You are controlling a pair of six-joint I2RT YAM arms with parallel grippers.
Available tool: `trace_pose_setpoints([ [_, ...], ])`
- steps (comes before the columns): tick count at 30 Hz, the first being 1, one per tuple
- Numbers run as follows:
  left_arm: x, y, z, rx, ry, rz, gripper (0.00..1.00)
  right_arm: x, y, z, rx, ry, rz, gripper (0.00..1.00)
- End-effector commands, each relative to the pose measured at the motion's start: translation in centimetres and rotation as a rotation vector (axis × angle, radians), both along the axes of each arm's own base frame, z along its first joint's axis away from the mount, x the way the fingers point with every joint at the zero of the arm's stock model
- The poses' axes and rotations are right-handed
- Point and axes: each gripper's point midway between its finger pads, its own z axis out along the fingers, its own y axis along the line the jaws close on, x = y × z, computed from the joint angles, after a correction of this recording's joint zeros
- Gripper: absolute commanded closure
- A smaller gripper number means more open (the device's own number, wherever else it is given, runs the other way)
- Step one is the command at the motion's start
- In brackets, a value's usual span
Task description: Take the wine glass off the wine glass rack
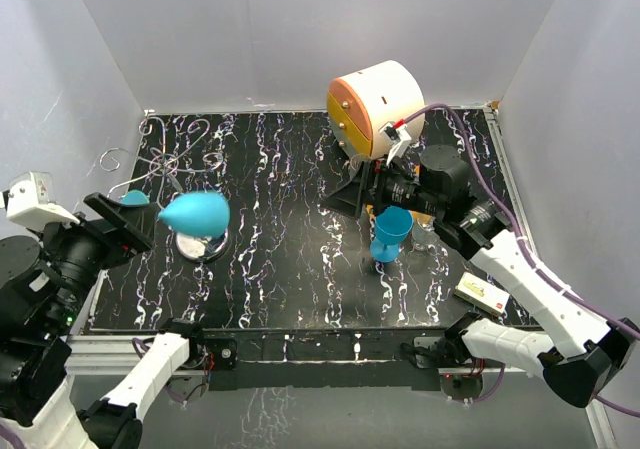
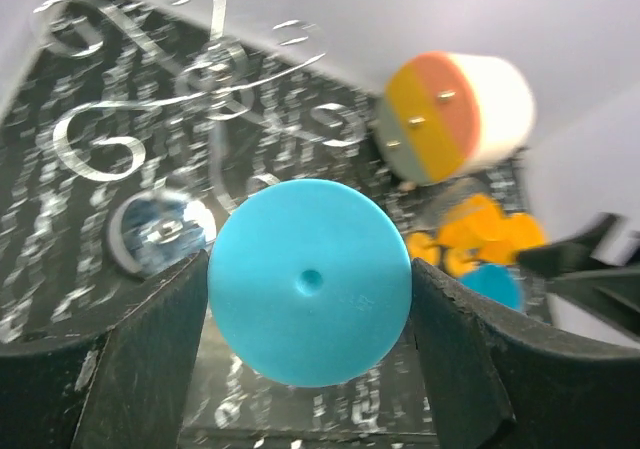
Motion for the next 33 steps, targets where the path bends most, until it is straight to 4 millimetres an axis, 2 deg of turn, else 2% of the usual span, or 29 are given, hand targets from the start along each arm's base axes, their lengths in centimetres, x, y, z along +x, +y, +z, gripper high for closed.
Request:
trace_pose_setpoints([
  [1, 1.7, -5.6, 5.7, -0.221, -0.217, -0.247, 0.41, -2.6, 2.9, 8.0, 0.42, -0.034, 0.214, 0.02],
  [4, 2.2, -7.4, 7.3, -0.334, -0.279, -0.325, 0.41, -2.7, 3.6, 9.6, 0.575, -0.007, 0.27, 0.02],
  [8, 3.0, -9.6, 8.1, -0.451, -0.302, -0.421, 0.41, -3.3, 4.4, 12.0, 0.707, -0.017, 0.34, 0.02],
  [11, 3.7, -10.7, 7.4, -0.511, -0.282, -0.47, 0.41, -3.7, 5.5, 13.1, 0.742, -0.027, 0.366, 0.02],
  [14, 4.2, -11.2, 6.9, -0.541, -0.273, -0.489, 0.41, -4.6, 6.3, 13.8, 0.781, -0.033, 0.406, 0.07],
  [18, 4.6, -11.6, 6.1, -0.551, -0.248, -0.499, 0.41, -6.0, 6.1, 14.8, 0.869, -0.032, 0.448, 0.23],
  [19, 4.6, -11.6, 6.0, -0.554, -0.248, -0.499, 0.41, -6.2, 6.0, 15.0, 0.881, -0.036, 0.453, 0.3],
  [22, 4.7, -11.9, 5.7, -0.571, -0.242, -0.516, 0.41, -6.4, 5.8, 15.0, 0.882, -0.03, 0.442, 0.57],
  [24, 4.8, -12.3, 5.2, -0.578, -0.225, -0.533, 0.4, -6.4, 5.5, 14.9, 0.88, -0.028, 0.423, 0.71],
  [27, 4.9, -12.6, 4.4, -0.585, -0.198, -0.548, 0.34, -6.5, 5.2, 14.1, 0.854, -0.018, 0.393, 1.0],
  [29, 4.9, -12.7, 3.8, -0.585, -0.182, -0.548, 0.22, -6.5, 5.0, 13.4, 0.825, -0.018, 0.368, 1.0],
  [31, 4.9, -12.4, 2.9, -0.563, -0.159, -0.524, 0.04, -6.3, 4.8, 12.2, 0.774, -0.03, 0.326, 1.0],
  [33, 5.0, -11.4, 1.9, -0.505, -0.13, -0.463, 0.01, -5.8, 4.8, 10.0, 0.681, -0.014, 0.265, 1.0],
])
